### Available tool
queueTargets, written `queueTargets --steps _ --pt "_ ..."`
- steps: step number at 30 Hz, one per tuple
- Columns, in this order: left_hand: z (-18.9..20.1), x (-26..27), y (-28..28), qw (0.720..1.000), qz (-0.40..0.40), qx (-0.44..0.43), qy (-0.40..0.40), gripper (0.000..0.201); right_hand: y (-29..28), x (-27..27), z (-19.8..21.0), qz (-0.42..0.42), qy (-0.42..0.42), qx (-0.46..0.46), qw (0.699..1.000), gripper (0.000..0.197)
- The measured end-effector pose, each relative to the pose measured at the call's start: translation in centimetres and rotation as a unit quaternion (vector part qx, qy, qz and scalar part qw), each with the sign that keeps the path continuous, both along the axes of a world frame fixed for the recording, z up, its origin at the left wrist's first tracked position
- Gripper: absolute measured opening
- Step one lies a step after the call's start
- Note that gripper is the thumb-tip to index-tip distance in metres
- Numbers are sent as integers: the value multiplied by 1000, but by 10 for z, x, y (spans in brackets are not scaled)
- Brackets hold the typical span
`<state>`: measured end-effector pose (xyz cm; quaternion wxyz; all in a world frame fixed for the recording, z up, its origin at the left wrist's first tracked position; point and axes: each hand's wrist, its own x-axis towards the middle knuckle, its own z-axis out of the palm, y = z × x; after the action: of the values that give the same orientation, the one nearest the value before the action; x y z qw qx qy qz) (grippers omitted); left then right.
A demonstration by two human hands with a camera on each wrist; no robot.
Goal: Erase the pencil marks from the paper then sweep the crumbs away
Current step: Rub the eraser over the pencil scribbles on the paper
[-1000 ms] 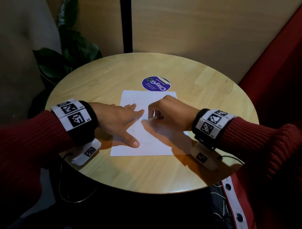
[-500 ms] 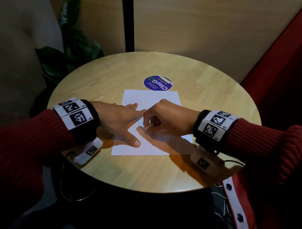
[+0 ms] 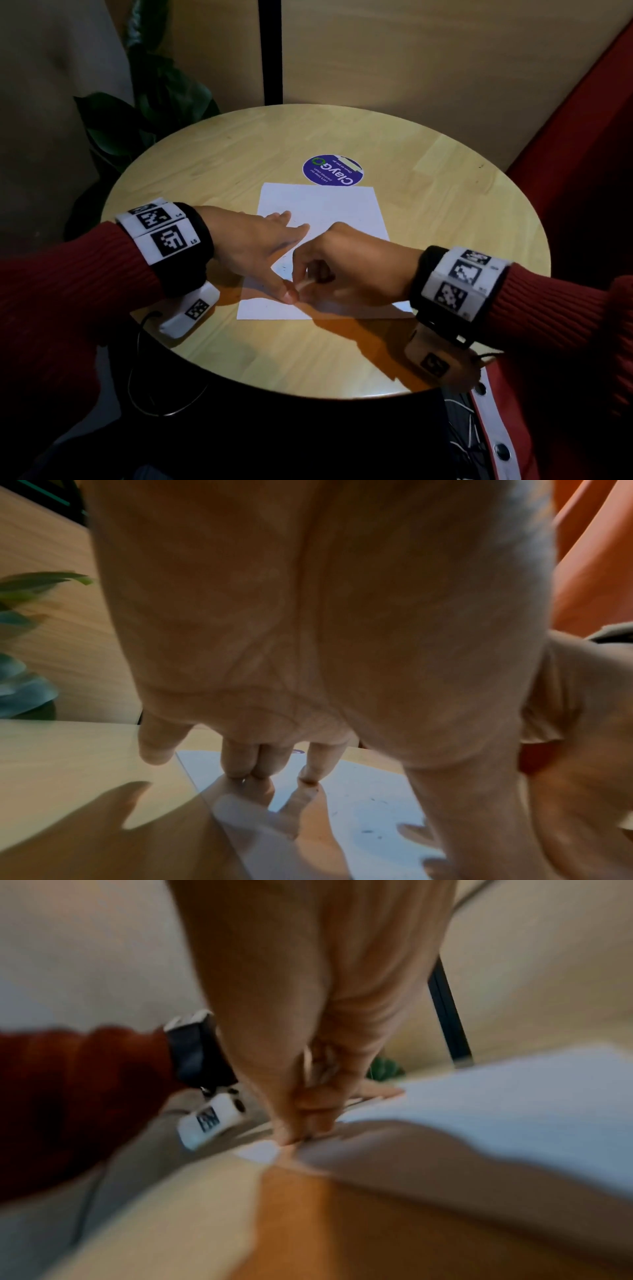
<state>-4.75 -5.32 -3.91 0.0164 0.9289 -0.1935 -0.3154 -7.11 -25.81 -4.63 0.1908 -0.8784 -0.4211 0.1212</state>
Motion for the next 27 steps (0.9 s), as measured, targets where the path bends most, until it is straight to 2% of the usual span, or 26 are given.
queueTargets --steps 6,8,10,11,13,14,16,18,20,21,22,24,26,27 --pt "4 -2 -2 1000 1 -11 -10 115 -7 24 -2 -98 -70 0 993 8" --pt "3 0 0 998 11 -54 -41 111 -12 27 0 -138 -56 53 987 7" --pt "6 0 2 984 31 -143 -104 88 -20 32 5 -186 0 108 977 11" --pt "8 0 2 968 55 -207 -127 70 -22 32 8 -204 51 143 967 17" --pt "11 -2 -3 921 126 -342 -136 35 -23 27 13 -221 157 233 934 28" --pt "14 -5 -7 895 164 -393 -134 23 -21 24 14 -223 198 270 915 32" --pt "14 -9 -13 855 224 -452 -123 18 -20 23 14 -224 225 301 899 37" --pt "12 -11 -18 826 266 -483 -118 18 -22 27 10 -225 190 263 919 41" --pt "12 -10 -20 796 294 -511 -136 18 -30 34 6 -208 136 140 958 57" --pt "12 -9 -18 794 295 -513 -142 18 -34 35 5 -184 116 57 974 71" --pt "13 -7 -16 805 286 -501 -141 18 -38 35 2 -156 108 -15 982 86" --pt "13 -5 -12 856 244 -444 -104 15 -42 34 -4 -110 124 -89 982 104" --pt "12 -2 -10 916 172 -357 -66 9 -39 35 -10 -89 111 -135 981 104" --pt "10 0 -9 942 125 -304 -73 10 -36 35 -12 -83 98 -155 980 99"
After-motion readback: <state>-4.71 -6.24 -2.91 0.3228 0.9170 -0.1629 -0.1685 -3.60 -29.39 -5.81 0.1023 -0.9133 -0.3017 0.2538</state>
